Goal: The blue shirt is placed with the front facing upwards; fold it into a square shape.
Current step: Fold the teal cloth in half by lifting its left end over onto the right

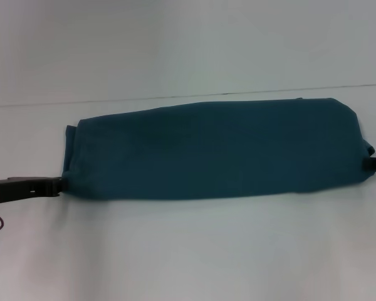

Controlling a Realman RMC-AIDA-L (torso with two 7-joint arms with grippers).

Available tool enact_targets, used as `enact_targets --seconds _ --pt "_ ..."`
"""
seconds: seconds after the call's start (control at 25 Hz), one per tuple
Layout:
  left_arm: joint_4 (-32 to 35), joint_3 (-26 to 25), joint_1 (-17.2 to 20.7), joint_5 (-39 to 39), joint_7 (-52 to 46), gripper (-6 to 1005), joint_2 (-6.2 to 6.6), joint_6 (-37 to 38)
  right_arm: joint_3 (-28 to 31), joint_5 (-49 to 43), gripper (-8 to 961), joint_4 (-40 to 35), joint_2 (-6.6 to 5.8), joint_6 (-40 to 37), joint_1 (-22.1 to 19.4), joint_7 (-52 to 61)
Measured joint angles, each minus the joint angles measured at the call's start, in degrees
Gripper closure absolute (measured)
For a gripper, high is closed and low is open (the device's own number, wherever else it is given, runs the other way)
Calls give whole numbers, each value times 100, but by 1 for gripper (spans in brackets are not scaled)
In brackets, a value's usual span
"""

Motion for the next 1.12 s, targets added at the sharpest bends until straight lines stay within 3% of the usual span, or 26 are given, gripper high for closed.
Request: enact_targets --seconds 0.08,0.68,1.12 --pt "0 -4 9 0 1 972 0 -30 40 3 944 -1 2 64 -23 0" --pt "0 -18 37 -1 3 972 0 -53 302 -7 899 26 -45 251 -192 99" --pt "10 -71 39 -21 -29 971 -4 89 283 3 865 -126 12 98 -191 -7"
